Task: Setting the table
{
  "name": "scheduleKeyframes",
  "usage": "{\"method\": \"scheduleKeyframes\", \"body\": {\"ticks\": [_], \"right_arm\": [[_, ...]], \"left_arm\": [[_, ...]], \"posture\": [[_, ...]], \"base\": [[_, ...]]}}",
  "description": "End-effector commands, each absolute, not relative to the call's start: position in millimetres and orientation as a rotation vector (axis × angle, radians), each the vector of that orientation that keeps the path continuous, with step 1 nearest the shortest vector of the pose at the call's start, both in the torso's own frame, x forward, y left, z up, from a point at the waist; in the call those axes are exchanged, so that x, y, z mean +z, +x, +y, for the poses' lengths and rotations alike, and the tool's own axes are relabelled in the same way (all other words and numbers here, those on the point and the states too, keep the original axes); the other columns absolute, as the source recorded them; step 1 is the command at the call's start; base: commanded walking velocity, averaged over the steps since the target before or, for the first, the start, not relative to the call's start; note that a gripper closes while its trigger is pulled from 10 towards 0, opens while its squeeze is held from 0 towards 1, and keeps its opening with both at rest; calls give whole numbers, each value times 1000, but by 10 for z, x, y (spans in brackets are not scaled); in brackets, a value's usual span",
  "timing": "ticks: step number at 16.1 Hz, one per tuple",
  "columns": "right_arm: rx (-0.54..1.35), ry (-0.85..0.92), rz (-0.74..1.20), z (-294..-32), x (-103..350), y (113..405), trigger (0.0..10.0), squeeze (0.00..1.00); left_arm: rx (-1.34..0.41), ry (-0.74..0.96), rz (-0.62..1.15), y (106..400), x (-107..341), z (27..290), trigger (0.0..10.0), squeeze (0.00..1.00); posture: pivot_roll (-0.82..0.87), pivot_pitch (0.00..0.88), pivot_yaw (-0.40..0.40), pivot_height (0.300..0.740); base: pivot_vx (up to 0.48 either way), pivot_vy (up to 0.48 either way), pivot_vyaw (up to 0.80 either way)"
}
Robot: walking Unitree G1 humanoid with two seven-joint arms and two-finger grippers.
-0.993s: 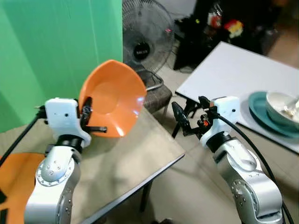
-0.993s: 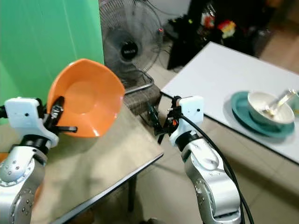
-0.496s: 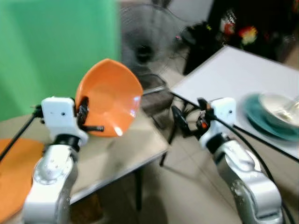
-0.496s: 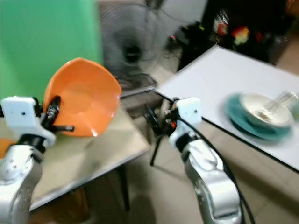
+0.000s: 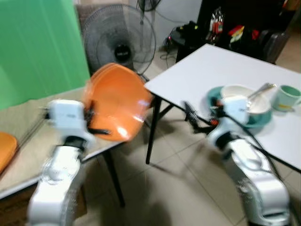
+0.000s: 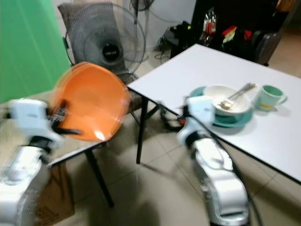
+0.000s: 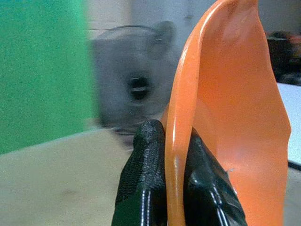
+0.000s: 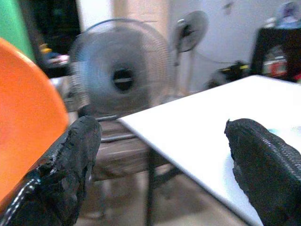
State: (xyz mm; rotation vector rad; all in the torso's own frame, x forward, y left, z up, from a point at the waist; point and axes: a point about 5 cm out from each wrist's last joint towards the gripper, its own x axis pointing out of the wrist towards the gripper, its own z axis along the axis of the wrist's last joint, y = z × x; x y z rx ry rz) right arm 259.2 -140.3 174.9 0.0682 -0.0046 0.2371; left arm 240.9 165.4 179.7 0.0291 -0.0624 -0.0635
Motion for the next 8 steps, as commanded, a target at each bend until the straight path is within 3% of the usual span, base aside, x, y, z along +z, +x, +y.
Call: {"method": "scheduleKeyframes", "body": {"ticks": [1, 8], "right_arm": [[246, 79, -14, -1374, 1780, 2609, 10000, 0], [231, 64, -32, -1392, 1827, 2621, 10000, 0]], "left_arm": [[-50, 43, -112, 2426, 1899, 1695, 10000, 0], [-82, 40, -107, 2491, 1865, 1649, 10000, 0]], "posture": [[-75, 0, -9, 740], [-125, 0, 16, 740]], "base": [[0, -315, 0], [0, -311, 0]]}}
